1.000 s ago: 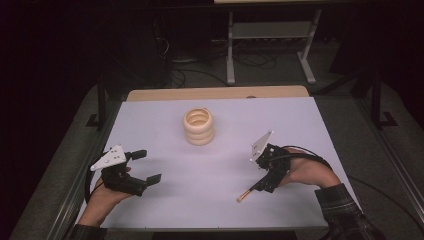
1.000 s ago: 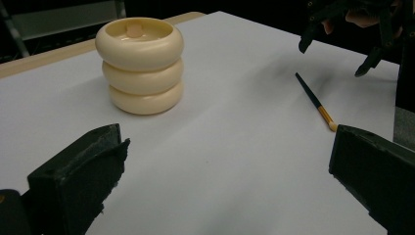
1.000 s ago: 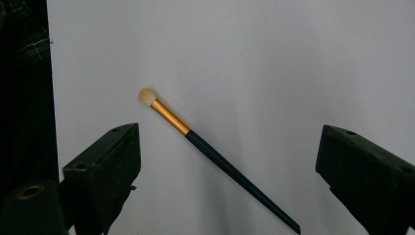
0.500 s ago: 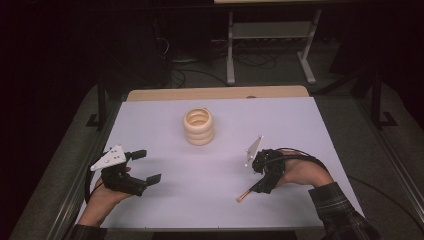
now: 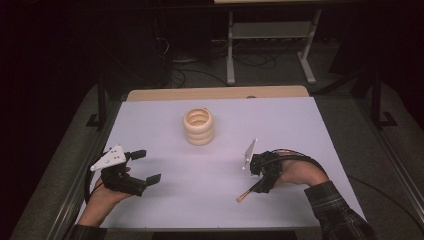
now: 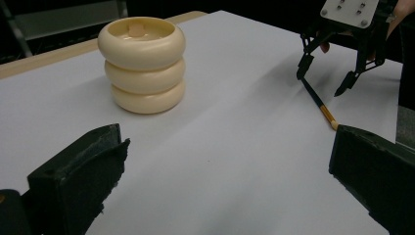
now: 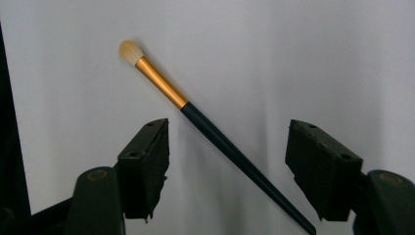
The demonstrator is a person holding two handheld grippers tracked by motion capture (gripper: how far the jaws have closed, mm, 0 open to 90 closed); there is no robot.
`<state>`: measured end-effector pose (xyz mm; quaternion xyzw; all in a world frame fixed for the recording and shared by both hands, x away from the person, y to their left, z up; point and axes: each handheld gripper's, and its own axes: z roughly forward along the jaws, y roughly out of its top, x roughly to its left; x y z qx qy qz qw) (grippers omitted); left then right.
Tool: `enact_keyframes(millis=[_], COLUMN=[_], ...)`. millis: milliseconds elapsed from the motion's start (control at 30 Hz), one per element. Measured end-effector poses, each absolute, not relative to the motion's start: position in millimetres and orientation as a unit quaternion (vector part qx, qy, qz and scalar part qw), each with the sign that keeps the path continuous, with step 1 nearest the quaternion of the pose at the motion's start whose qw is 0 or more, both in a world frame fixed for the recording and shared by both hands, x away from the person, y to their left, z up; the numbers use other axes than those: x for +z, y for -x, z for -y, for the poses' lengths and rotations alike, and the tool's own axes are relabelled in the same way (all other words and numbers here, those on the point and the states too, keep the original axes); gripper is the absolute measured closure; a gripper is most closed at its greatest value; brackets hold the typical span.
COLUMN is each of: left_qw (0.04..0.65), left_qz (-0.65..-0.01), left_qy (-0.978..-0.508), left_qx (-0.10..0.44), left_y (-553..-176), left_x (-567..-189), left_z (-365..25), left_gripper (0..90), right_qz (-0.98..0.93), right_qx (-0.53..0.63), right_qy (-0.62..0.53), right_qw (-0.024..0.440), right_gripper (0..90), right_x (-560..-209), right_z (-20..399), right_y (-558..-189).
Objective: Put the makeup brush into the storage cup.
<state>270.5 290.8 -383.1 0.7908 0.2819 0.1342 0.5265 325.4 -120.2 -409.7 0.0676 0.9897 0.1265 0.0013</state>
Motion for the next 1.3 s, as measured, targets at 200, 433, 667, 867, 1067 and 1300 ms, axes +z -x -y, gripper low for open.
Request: enact_keyframes(millis=[200, 433, 667, 867, 1067, 1300], left_qw=[0.526, 0.526, 0.525, 0.526, 0.526, 0.527], left_qz=[-0.281, -0.280, -0.280, -0.280, -0.280, -0.280], left_qy=[-0.791, -0.792, -0.792, -0.792, -0.792, -0.791], left_qx=[0.133, 0.135, 0.135, 0.134, 0.135, 0.134], left_y=[-270, -270, -270, -270, -270, -270], left_x=[-383, -383, -383, -383, -383, -383], left_z=[-291, -291, -291, -290, -291, -291], left_gripper=[0.0, 0.0, 0.0, 0.0, 0.0, 0.0], right_qz=[-0.991, -0.992, -0.993, -0.994, -0.994, -0.994], right_qx=[0.117, 0.107, 0.100, 0.094, 0.091, 0.087], right_qy=[-0.069, -0.066, -0.063, -0.060, -0.058, -0.060], right_qw=[-0.001, 0.000, -0.002, -0.001, -0.002, -0.003], right_gripper=[37.2, 42.7, 48.1, 52.2, 55.0, 59.0], right_x=[-413, -419, -420, -421, -422, -423], right_z=[118, 118, 118, 119, 119, 119], right_y=[-327, -328, -327, -326, -326, -326])
